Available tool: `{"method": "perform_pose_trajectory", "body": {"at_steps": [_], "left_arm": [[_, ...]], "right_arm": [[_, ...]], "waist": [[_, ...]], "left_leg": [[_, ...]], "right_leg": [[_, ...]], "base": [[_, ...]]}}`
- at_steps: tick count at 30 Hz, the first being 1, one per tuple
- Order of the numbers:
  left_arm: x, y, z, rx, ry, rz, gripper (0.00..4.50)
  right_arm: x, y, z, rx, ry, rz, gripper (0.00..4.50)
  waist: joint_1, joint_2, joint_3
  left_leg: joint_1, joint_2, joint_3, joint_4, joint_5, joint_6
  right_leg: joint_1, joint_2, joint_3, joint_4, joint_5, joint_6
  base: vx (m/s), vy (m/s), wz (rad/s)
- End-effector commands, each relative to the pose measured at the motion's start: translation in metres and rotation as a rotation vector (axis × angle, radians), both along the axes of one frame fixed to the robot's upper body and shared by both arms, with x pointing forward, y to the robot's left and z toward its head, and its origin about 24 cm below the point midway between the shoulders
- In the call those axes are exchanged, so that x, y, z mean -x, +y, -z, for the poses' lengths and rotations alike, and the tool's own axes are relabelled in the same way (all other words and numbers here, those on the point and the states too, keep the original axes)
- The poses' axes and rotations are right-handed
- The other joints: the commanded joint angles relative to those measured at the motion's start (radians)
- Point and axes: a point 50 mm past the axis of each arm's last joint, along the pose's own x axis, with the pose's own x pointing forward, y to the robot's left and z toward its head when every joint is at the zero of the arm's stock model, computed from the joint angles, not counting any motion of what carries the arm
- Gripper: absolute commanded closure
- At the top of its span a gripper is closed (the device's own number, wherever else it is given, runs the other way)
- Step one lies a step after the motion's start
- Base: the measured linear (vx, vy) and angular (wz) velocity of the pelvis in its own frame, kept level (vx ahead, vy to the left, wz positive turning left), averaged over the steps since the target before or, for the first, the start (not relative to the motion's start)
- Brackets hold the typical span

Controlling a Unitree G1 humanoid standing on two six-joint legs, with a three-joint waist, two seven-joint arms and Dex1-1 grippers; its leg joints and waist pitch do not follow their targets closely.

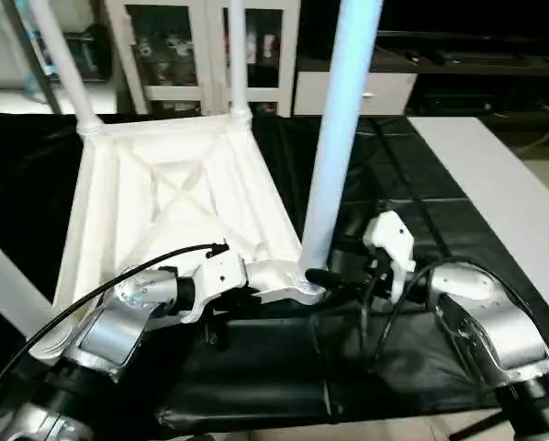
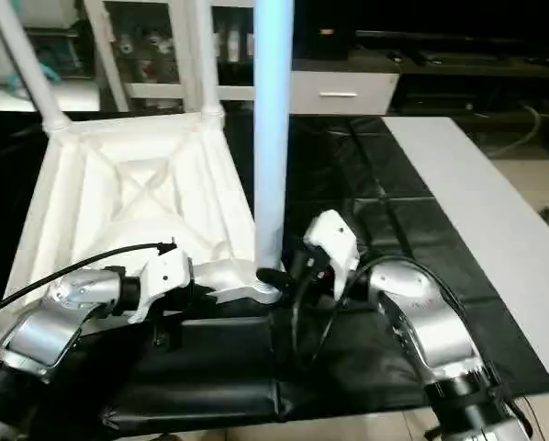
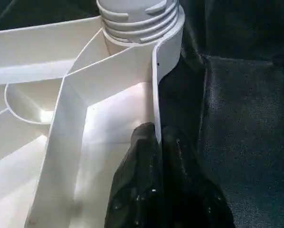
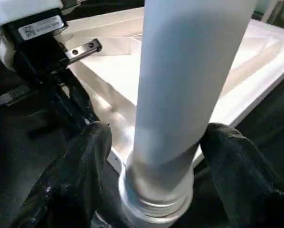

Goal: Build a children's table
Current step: Rotate leg to tighten

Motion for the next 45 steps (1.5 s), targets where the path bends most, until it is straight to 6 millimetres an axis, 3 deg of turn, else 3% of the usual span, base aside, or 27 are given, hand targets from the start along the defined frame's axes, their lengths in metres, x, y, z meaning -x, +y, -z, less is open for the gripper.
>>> {"method": "perform_pose_trajectory", "body": {"at_steps": [1, 2, 9, 18, 21, 26, 31, 37, 42, 45], "left_arm": [[0.005, -0.015, 0.000, 0.059, 0.031, 0.102, 4.49], [0.006, -0.019, -0.002, 0.066, 0.046, 0.136, 4.49], [0.007, -0.025, -0.004, 0.067, 0.053, 0.195, 4.49], [0.001, -0.019, -0.005, 0.039, 0.044, 0.197, 4.49], [0.002, -0.018, -0.006, 0.038, 0.046, 0.202, 4.49], [0.001, -0.017, -0.006, 0.034, 0.049, 0.208, 4.49], [0.002, -0.015, -0.005, 0.029, 0.057, 0.213, 4.49], [0.000, -0.014, -0.006, 0.025, 0.057, 0.213, 4.49], [-0.001, -0.013, -0.006, 0.021, 0.056, 0.213, 4.49], [-0.001, -0.013, -0.006, 0.022, 0.057, 0.215, 4.50]], "right_arm": [[-0.005, -0.001, -0.001, -0.017, -0.007, 0.003, 1.21], [-0.010, 0.000, -0.001, -0.021, -0.002, -0.002, 1.21], [-0.014, -0.003, 0.001, 0.064, 0.000, -0.075, 1.21], [-0.008, -0.007, 0.009, 0.147, 0.008, -0.159, 1.21], [-0.010, -0.007, 0.014, 0.155, 0.008, -0.144, 1.21], [-0.013, -0.006, 0.017, 0.154, 0.008, -0.133, 1.21], [-0.014, -0.002, 0.022, 0.188, 0.005, -0.163, 1.21], [-0.014, -0.004, 0.025, 0.234, -0.003, -0.184, 1.21], [-0.016, -0.008, 0.026, 0.237, -0.004, -0.168, 1.21], [-0.016, -0.008, 0.028, 0.221, 0.003, -0.160, 1.49]], "waist": [[-0.006, -0.007, -0.049], [-0.006, 0.001, -0.050], [-0.002, 0.007, -0.055], [-0.003, 0.001, -0.053], [-0.004, 0.007, -0.054], [-0.006, 0.005, -0.054], [-0.008, 0.008, -0.051], [-0.007, 0.007, -0.053], [-0.007, 0.010, -0.051], [-0.008, 0.011, -0.053]], "left_leg": [[0.017, 0.056, -0.025, -0.083, -0.242, 0.015], [0.018, 0.056, -0.025, -0.083, -0.243, 0.011], [0.019, 0.058, -0.023, -0.079, -0.192, 0.020], [0.016, 0.059, -0.024, -0.080, -0.213, 0.025], [0.017, 0.058, -0.024, -0.079, -0.213, 0.024], [0.016, 0.059, -0.024, -0.079, -0.212, 0.028], [0.018, 0.059, -0.025, -0.083, -0.259, 0.009], [0.016, 0.058, -0.024, -0.080, -0.226, 0.020], [0.019, 0.059, -0.024, -0.082, -0.253, 0.013], [0.019, 0.060, -0.026, -0.083, -0.258, 0.009]], "right_leg": [[0.013, -0.050, 0.037, -0.081, -0.232, -0.184], [0.012, -0.049, 0.036, -0.079, -0.223, -0.195], [0.020, -0.045, 0.029, -0.065, -0.102, -0.232], [0.024, -0.051, 0.031, -0.071, -0.151, -0.226], [0.023, -0.051, 0.030, -0.070, -0.148, -0.232], [0.025, -0.048, 0.029, -0.068, -0.125, -0.243], [0.022, -0.050, 0.029, -0.074, -0.187, -0.235], [0.025, -0.048, 0.029, -0.068, -0.126, -0.244], [0.023, -0.049, 0.029, -0.072, -0.159, -0.244], [0.024, -0.048, 0.029, -0.071, -0.154, -0.244]], "base": [[0.000, 0.000, 0.00], [0.000, 0.000, 0.00], [0.000, 0.000, 0.00], [0.000, 0.000, 0.00], [0.000, 0.000, 0.00], [0.000, 0.000, 0.00], [0.000, 0.000, 0.00], [0.000, 0.000, 0.00], [0.000, 0.000, 0.00], [0.000, 0.000, 0.00]]}}
